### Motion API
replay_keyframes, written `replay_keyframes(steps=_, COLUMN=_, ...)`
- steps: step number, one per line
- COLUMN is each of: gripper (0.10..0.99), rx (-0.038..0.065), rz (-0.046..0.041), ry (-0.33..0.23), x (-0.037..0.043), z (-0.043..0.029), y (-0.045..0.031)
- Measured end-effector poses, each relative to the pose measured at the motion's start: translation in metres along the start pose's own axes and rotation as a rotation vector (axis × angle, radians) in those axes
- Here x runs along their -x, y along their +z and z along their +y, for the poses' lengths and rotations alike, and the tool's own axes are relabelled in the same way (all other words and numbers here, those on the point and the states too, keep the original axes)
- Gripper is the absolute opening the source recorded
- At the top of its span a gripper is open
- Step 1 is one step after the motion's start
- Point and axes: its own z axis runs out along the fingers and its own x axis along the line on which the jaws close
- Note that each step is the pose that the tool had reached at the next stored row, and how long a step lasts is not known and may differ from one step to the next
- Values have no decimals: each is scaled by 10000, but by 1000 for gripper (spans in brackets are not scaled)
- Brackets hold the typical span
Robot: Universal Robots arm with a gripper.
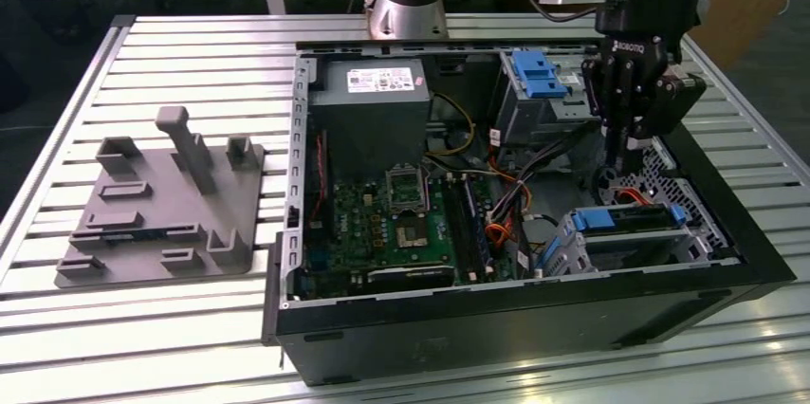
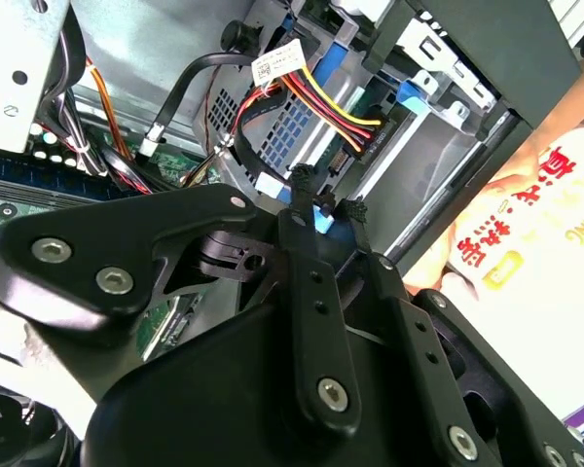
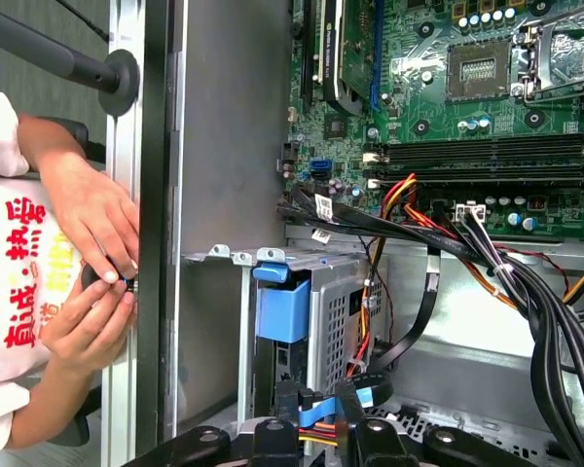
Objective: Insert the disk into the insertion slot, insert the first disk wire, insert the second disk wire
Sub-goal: 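Insert the second disk wire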
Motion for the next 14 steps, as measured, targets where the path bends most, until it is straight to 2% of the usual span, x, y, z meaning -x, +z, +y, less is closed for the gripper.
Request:
replay_keyframes(steps=4, gripper=275, rx=1, rz=0, ry=0, x=1, z=0, y=2)
replay_keyframes(steps=5, gripper=204, rx=1, rz=0, ry=0, x=1, z=0, y=2)
replay_keyframes(steps=14, gripper=204, rx=1, rz=0, ry=0, x=2, z=0, y=4)
